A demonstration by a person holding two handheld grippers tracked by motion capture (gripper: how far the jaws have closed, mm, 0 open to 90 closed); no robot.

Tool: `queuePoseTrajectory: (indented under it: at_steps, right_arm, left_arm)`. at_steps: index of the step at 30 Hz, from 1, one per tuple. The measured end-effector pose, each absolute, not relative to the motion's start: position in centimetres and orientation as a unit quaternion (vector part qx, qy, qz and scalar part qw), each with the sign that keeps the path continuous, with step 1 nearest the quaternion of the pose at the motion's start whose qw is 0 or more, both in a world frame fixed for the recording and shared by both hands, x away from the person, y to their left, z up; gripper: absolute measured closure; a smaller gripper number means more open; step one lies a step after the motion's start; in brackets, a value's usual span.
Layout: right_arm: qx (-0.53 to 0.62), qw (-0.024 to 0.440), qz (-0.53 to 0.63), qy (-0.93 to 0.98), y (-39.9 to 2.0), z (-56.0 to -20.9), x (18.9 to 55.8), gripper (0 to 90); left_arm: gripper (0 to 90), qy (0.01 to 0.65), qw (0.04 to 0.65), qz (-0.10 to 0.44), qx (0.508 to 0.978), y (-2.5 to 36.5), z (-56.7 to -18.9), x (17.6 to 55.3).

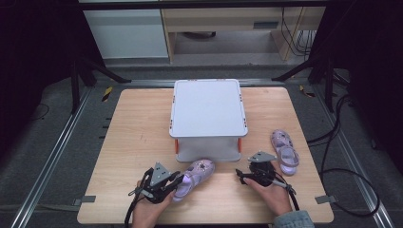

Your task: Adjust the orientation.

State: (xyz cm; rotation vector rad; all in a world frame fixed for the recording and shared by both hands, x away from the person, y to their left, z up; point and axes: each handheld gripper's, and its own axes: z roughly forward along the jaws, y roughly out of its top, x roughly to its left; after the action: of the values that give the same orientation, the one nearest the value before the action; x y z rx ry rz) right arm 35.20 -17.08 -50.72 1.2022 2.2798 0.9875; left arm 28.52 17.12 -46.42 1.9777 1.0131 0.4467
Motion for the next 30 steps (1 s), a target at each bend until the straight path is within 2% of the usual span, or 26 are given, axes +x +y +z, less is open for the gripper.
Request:
queuePoseTrajectory:
  at_steps: [3,5,14,16,21,30]
  right_arm:
    - [0.429,0.209,0.369,0.798,-17.9,-49.7,34.9,37.5]
    - [0.429,0.218,0.374,0.793,-18.1,-49.3,34.8,40.7]
    - [0.405,0.276,0.459,0.74,-19.3,-43.4,33.1,73.2]
    - [0.397,0.279,0.475,0.734,-19.3,-42.4,32.9,76.6]
    - [0.373,0.281,0.503,0.727,-18.6,-39.6,32.9,81.0]
    - [0.333,0.275,0.511,0.744,-16.2,-36.0,34.7,79.3]
  left_arm:
    - [76.7,0.404,0.423,0.182,0.79,16.7,-46.1,29.1]
    - [76.7,0.405,0.423,0.184,0.79,16.5,-46.1,29.5]
    - [76.8,0.417,0.416,0.205,0.782,15.7,-46.2,31.3]
    - [76.7,0.423,0.415,0.209,0.778,15.6,-46.3,31.6]
    - [76.8,0.437,0.417,0.215,0.767,15.6,-46.3,32.3]
    - [76.9,0.455,0.42,0.224,0.753,15.8,-46.4,32.9]
